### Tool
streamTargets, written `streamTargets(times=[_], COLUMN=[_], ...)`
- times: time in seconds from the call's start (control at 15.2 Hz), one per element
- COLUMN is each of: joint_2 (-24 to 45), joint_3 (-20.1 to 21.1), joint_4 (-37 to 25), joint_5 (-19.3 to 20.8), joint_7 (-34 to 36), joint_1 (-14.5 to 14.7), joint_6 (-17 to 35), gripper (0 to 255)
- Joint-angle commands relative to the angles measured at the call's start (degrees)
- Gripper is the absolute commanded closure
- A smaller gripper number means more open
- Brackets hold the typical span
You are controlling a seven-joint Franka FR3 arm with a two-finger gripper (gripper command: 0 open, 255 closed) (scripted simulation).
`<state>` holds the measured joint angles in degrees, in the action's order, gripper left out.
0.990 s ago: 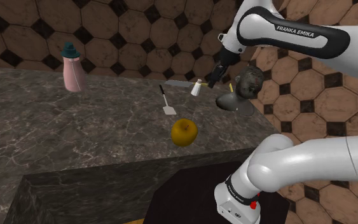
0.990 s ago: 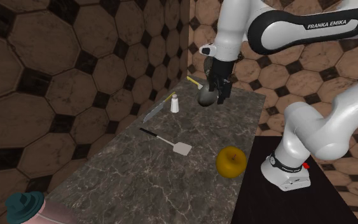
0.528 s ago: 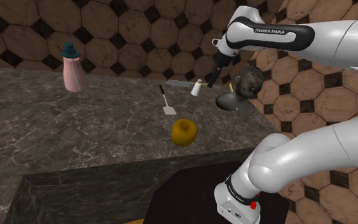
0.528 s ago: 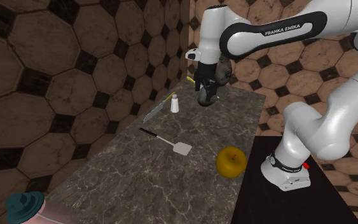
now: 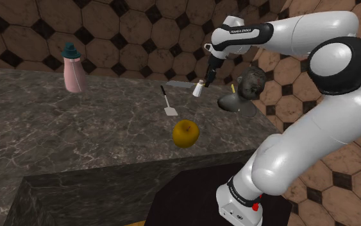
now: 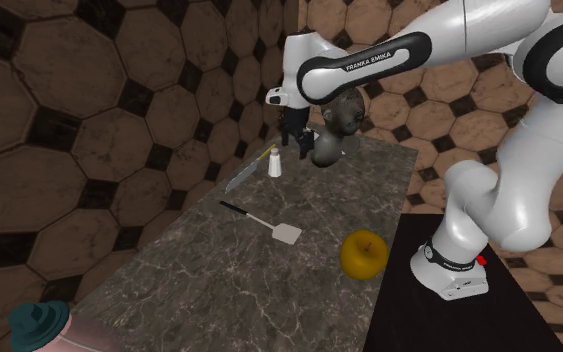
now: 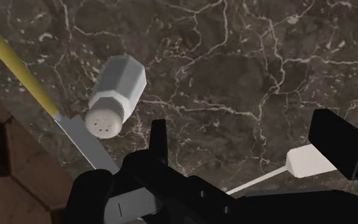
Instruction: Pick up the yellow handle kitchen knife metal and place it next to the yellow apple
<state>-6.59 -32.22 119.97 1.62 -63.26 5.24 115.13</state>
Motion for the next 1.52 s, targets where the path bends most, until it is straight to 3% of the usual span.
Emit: streamTargets(times=[0.0, 0.33, 0.79, 1.45], joint_2=[5.66, 19.38, 37.42, 39.77], joint_3=[-1.50, -1.49, 3.13, 4.07], joint_4=[-3.81, -14.43, -33.62, -31.21], joint_5=[-3.17, -11.35, -18.67, -19.94], joint_7=[-6.47, -20.27, -33.87, -34.79], joint_1=[0.12, -2.65, -9.89, -10.19], joint_6=[0.89, 1.07, -2.19, 2.36], gripper=[0, 0, 0, 0])
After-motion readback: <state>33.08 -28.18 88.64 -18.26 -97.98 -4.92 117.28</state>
